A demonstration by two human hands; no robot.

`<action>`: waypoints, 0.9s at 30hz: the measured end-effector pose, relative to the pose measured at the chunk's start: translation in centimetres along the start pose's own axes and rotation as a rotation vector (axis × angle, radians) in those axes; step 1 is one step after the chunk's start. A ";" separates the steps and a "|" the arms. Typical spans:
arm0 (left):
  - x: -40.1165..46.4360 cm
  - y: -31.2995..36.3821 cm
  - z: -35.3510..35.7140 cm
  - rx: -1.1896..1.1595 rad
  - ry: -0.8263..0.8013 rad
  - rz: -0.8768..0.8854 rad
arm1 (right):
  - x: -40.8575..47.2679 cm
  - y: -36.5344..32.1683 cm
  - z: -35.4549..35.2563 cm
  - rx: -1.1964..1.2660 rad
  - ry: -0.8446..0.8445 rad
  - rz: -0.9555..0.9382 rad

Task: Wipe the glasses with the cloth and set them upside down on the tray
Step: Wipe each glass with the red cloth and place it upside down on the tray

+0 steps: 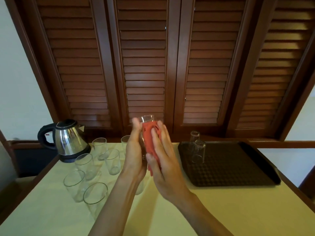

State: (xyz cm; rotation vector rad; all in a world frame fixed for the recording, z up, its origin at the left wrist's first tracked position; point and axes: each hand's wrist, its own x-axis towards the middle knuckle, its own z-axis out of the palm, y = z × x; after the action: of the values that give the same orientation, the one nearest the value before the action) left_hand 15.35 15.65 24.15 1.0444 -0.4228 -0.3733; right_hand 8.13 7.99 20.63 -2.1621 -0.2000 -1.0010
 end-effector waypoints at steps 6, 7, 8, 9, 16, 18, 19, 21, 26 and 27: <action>-0.1 -1.3 0.0 -0.031 -0.030 0.002 | 2.6 -0.2 -0.8 0.112 0.110 0.132; 0.0 -1.2 -0.2 -0.074 -0.025 -0.017 | 2.2 -0.4 -0.6 0.037 0.065 0.050; 0.1 -0.8 -0.4 -0.112 -0.018 -0.026 | 1.6 -0.2 -0.2 -0.020 0.030 -0.026; 0.3 -0.6 -0.5 -0.113 -0.012 -0.020 | 1.1 -0.1 -0.1 -0.019 0.016 -0.042; 0.0 -1.3 -0.4 -0.106 -0.060 -0.123 | 2.0 -0.4 0.0 -0.036 0.061 -0.011; 0.4 -0.7 -0.7 -0.103 -0.057 -0.108 | 0.7 0.0 0.5 -0.037 0.015 -0.027; 0.5 -0.8 -0.8 -0.077 -0.054 -0.097 | 0.7 0.2 0.4 0.016 0.042 0.033; 0.4 -1.3 -0.7 -0.009 -0.057 -0.092 | 2.1 0.5 0.1 0.132 0.156 0.191; 0.9 -0.4 -1.0 -0.125 -0.038 -0.106 | 0.5 -0.1 0.8 0.010 0.036 0.009; 1.0 -0.1 -1.1 -0.139 -0.019 -0.073 | 0.2 -0.1 0.8 0.062 0.038 0.035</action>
State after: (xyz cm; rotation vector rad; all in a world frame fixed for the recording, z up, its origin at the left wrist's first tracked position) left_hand 16.78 15.95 23.68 0.9235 -0.3706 -0.4717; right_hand 8.68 8.53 20.44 -2.0825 -0.1717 -1.0023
